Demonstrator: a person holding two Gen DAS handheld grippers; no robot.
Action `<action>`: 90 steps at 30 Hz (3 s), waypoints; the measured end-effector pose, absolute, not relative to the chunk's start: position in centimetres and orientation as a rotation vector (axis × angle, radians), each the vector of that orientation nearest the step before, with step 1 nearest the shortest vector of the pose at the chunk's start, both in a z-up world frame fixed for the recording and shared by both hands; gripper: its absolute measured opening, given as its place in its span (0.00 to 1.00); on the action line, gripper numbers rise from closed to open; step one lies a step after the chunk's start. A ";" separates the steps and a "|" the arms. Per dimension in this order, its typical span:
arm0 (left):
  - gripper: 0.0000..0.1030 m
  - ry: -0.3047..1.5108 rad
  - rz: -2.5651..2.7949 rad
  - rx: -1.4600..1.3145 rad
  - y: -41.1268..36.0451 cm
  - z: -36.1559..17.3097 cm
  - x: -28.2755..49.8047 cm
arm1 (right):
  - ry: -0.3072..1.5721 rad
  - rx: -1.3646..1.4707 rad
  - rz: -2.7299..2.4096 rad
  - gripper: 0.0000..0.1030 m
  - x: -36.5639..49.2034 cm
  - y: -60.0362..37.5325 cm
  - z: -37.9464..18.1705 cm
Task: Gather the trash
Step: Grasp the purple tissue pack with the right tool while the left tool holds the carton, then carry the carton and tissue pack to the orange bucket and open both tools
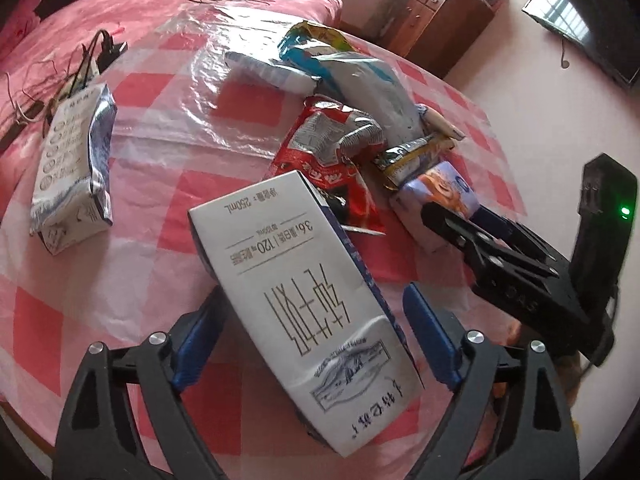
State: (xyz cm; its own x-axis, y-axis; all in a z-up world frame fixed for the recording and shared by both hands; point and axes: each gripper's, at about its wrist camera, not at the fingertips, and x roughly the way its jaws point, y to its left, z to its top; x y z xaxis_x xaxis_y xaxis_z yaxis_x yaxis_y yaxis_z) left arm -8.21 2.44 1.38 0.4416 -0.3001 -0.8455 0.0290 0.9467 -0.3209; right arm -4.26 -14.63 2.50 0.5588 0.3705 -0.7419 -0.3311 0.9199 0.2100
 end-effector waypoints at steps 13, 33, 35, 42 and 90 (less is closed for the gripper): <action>0.74 1.032 -0.164 -0.123 1.9 1.3 -8.6 | 0.898 0.186 0.449 0.70 -5.6 -15.5 2.6; 0.67 0.920 -0.262 -0.290 7.1 3.0 -11.1 | 0.915 0.393 0.540 0.70 -6.9 -13.8 2.5; 0.67 0.906 -0.264 -0.305 7.9 3.4 -11.5 | 0.913 0.402 0.552 0.70 -7.0 -13.4 2.8; 0.67 0.865 -0.253 -0.339 10.9 4.4 -12.3 | 0.892 0.409 0.611 0.70 -7.8 -10.6 4.4; 0.83 0.831 0.418 -0.620 41.6 -5.5 -22.7 | 0.914 0.130 0.960 0.92 -10.9 18.6 5.3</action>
